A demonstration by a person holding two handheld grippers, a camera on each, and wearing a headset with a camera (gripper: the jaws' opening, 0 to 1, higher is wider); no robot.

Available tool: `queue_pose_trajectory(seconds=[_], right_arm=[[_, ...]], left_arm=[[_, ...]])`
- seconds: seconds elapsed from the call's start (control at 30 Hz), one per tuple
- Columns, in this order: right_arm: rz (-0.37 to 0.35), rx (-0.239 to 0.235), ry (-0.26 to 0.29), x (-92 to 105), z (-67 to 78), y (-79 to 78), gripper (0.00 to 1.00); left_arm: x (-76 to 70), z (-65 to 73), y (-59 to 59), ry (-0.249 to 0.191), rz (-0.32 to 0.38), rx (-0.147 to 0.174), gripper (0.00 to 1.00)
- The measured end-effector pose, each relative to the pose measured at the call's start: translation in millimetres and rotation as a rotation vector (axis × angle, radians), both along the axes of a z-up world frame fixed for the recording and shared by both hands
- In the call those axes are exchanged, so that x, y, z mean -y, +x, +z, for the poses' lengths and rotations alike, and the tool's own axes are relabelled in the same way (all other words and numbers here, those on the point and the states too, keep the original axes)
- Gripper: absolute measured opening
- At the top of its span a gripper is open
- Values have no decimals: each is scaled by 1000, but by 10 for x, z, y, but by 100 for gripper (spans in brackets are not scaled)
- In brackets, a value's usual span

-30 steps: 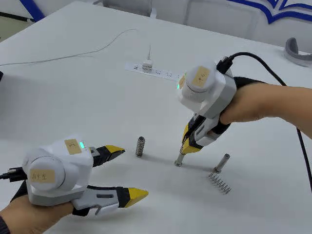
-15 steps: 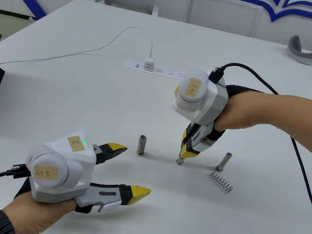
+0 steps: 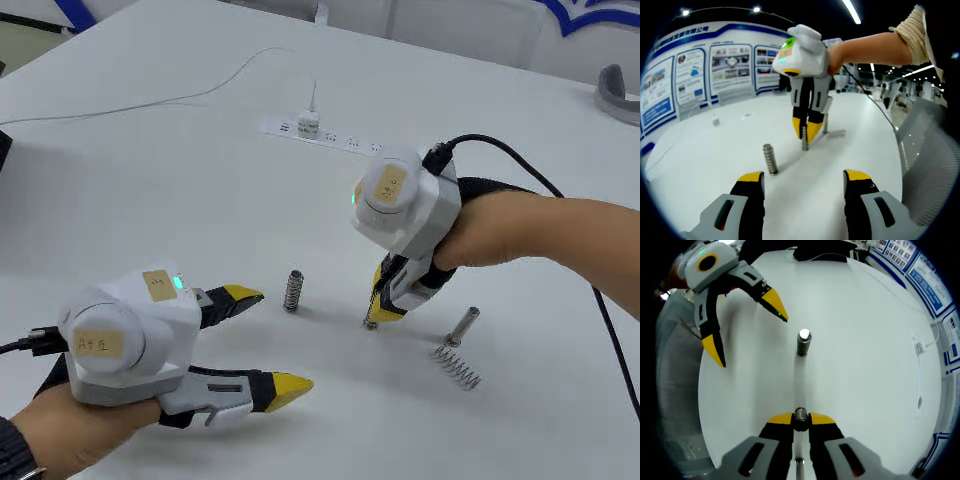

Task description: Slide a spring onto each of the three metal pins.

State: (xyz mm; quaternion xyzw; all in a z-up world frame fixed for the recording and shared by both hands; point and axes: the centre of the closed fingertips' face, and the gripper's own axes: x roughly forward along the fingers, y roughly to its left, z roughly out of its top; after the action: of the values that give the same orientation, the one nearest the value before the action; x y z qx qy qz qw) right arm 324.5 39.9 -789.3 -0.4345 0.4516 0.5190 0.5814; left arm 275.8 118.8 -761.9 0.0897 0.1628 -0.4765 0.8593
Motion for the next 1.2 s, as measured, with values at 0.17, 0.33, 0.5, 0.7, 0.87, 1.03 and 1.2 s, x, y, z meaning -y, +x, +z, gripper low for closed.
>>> queue_pose_trajectory(seconds=[0.17,0.33,0.5,0.7,0.87,1.03,1.2], right_arm=[[-2,-2,-2,-6,-20,-5,13],[1,0,-6,-10,-34,-3,13],[7,1,-14,-7,-42,0,13],[13,1,-12,-20,-56,-9,14],[11,3,2,-39,-51,-10,17],[-2,16,19,-21,6,3,21],[-24,31,44,9,97,0,22]], left_arm=[[-1,-5,-3,2,1,-3,65],[-11,-11,-1,4,3,-5,65],[-13,-10,2,2,4,-6,65],[-11,-12,1,4,2,-7,65],[-4,-14,1,5,1,-9,65],[-13,-9,9,7,3,-7,65],[3,-6,-4,10,-3,-6,65]])
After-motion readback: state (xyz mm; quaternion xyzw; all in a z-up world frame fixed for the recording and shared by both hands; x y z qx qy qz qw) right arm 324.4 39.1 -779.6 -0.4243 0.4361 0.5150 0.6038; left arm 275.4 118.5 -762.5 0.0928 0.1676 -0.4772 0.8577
